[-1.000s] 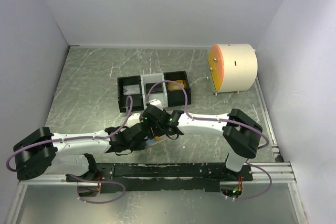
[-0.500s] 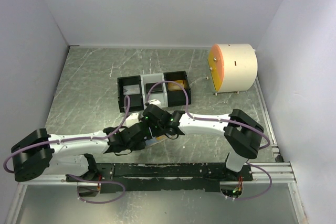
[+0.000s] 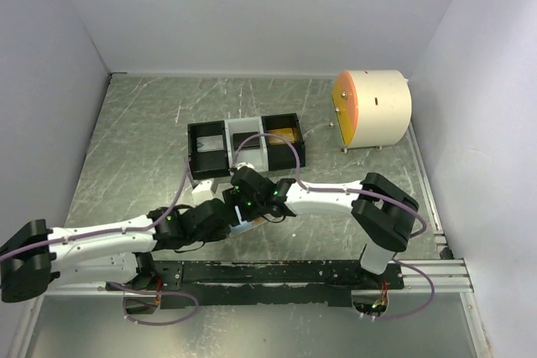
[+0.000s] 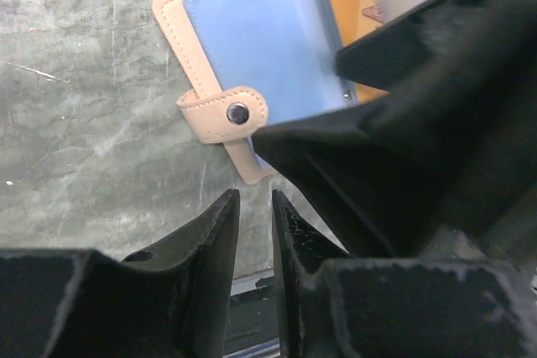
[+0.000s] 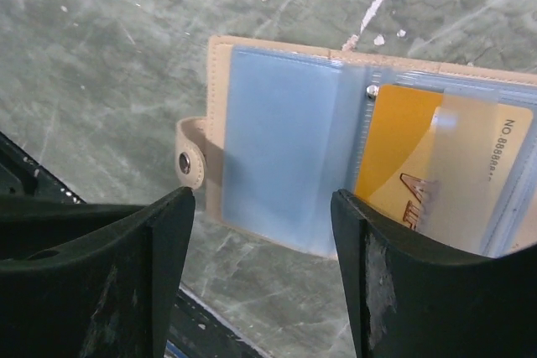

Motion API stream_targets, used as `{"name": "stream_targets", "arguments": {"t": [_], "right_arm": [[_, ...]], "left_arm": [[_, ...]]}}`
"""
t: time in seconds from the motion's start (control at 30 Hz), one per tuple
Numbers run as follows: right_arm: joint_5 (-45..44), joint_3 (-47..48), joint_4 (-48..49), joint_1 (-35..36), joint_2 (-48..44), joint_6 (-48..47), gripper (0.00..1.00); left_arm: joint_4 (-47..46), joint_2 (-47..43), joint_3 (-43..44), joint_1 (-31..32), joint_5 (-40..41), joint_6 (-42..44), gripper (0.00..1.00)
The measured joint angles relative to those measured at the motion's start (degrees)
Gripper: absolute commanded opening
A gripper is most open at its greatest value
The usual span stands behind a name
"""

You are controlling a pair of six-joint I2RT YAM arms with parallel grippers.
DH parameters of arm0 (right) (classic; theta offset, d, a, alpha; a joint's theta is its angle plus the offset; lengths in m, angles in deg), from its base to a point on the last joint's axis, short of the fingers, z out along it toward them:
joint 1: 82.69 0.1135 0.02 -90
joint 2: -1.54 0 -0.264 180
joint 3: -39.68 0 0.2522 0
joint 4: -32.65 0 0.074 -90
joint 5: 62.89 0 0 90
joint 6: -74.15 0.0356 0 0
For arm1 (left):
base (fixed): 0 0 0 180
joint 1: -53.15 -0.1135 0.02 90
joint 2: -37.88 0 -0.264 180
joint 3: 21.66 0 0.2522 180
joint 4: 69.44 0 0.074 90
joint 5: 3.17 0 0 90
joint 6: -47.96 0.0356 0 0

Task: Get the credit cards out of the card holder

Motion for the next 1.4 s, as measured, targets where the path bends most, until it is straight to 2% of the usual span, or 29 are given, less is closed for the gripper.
{"name": "stream_targets", "arguments": {"t": [0.3,0.43,0.53,0.7,0.83,1.17,1.4], "right_arm": [[9.7,-6.2,8.2,-4.3,-1.1,0.5,0.66],[11.4,-8.4,8.6,-4.7,-7.0,0.5,0.66],[9.2,-8.9,7.8,-6.2,-13.0,0.5,0.63],[6.8,-12.3,7.6,-14.5,-19.3,0.7,0.55],[8.4,-16.6,7.3,-19.9,-19.0,0.7,0.50],[15.3,-18.3,9.8,-20.5,-15.7,-0.3,0.34],[18.1,-17.9,10.1,-20.5,-11.6,-2.4,0.31]], "left_arm": [[1.5,-10.3,-0.4,0.3,0.6,-0.6,0.36],[-0.3,-11.9,-0.4,0.4,0.5,0.5,0.40],[-2.3,-11.7,-0.3,0.4,0.2,1.5,0.45],[-7.0,-8.1,1.2,0.4,-0.4,2.2,0.58],[-11.0,-3.7,1.5,0.4,-0.7,1.2,0.67],[-16.0,8.5,3.6,-0.7,-2.3,-1.0,0.64],[-20.2,10.5,3.8,-4.3,-4.6,-1.7,0.62]]}}
